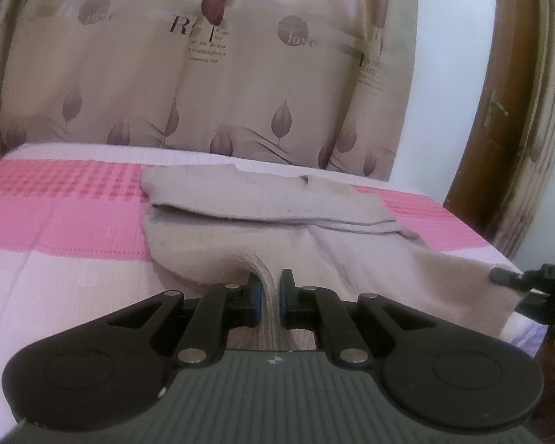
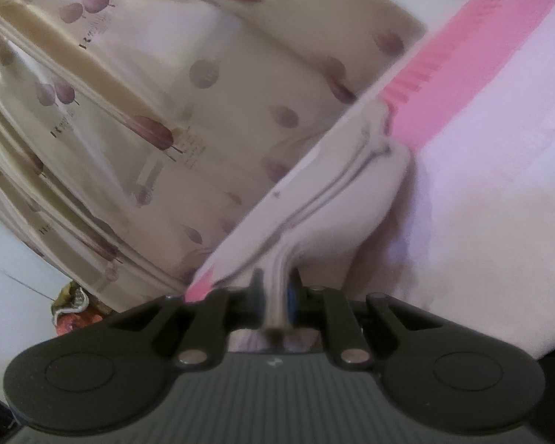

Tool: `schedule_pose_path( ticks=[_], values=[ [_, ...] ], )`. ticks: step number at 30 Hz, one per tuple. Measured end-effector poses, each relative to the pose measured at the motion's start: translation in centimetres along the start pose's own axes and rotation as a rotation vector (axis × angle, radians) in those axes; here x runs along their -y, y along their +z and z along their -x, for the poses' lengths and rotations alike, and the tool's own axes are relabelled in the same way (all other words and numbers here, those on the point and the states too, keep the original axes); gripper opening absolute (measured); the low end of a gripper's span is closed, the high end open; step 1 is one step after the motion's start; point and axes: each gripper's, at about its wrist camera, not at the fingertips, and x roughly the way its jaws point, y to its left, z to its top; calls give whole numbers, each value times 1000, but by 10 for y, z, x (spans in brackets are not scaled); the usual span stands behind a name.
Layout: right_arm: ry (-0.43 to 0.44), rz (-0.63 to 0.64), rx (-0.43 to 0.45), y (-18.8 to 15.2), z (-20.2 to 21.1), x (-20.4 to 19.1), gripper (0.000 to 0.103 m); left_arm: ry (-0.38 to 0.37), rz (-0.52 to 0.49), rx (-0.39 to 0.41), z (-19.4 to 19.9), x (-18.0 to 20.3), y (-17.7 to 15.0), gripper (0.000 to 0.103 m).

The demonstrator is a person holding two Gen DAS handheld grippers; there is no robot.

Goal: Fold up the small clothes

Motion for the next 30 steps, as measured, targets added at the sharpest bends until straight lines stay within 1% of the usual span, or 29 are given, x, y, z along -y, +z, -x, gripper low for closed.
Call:
schedule_pose_path(
  ticks=[8,15,19,25,30],
  values=[
    [26,-20,21,13,-1,-5,12,23,-38,12,-9,9,12,10],
    [49,-63,44,21,0,-2,12,31,-32,18,-14,8,19,10],
    [63,-79,65,27,-1,-2,12,35,-14,28,-17,4,24,10],
    [83,-91,94,39,-5,-3,12,37,37,51,-17,-2,34,10],
    [91,-93,112,53,-10,-3,12,36,124,77,-19,-13,45,10]
  ],
)
